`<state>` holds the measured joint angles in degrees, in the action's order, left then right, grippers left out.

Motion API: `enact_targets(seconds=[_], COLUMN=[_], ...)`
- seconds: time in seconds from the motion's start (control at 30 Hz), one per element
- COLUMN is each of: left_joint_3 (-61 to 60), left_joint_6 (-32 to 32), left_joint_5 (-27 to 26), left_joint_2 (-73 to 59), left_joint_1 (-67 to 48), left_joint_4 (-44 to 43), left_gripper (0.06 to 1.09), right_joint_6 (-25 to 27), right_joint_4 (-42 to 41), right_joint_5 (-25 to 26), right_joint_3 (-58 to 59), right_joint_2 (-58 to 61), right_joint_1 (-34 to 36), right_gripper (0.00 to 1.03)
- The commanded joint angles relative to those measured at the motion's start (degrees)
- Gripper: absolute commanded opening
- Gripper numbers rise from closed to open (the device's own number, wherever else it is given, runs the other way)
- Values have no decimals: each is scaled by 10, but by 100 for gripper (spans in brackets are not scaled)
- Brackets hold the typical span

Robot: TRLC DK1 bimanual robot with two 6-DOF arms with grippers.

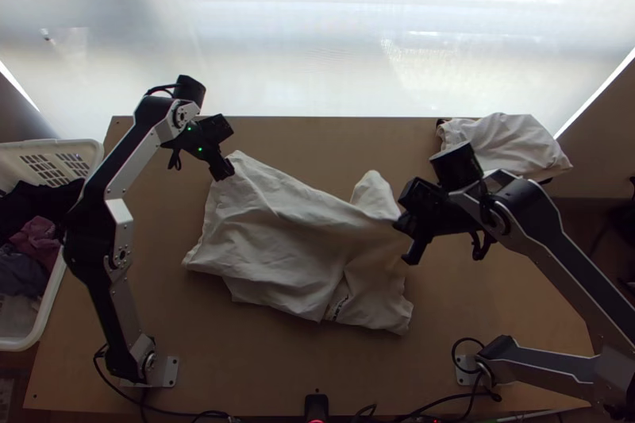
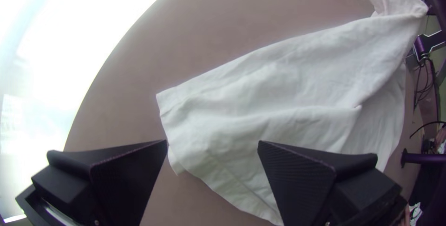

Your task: Fold the t-shirt

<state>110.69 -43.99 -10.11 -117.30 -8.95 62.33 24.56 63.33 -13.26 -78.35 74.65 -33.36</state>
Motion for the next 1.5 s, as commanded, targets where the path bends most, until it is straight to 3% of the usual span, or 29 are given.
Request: enact_targets(seconds=[0.0, 0.2, 0.5, 0.8, 0.97, 1.17, 1.47], left_joint_3=[52, 64, 117, 107, 110, 132, 170], left_joint_6=[5, -7, -80, -247, -341, -381, -445], left_joint_5=[7, 18, 43, 40, 47, 48, 68], left_joint_2=[-48, -68, -98, -113, -134, -170, -169], left_joint_1=[-18, -17, -38, -62, -63, -63, -54], left_joint_4=[-5, -16, -72, -50, -88, -110, 10], left_gripper=[101, 101, 101, 101, 101, 101, 100], right_joint_6=[45, 41, 34, 12, 10, 10, 10], right_joint_4=[60, 53, 45, 29, 22, 22, 19], right_joint_5=[1, 1, 0, -1, -1, -1, -1], right_joint_3=[88, 115, 101, 103, 101, 99, 102], right_joint_2=[-2, -1, 11, 7, 6, 0, -8], right_joint_1=[-3, 0, -10, -19, -18, -12, 3], right_gripper=[3, 3, 3, 3, 3, 3, 3])
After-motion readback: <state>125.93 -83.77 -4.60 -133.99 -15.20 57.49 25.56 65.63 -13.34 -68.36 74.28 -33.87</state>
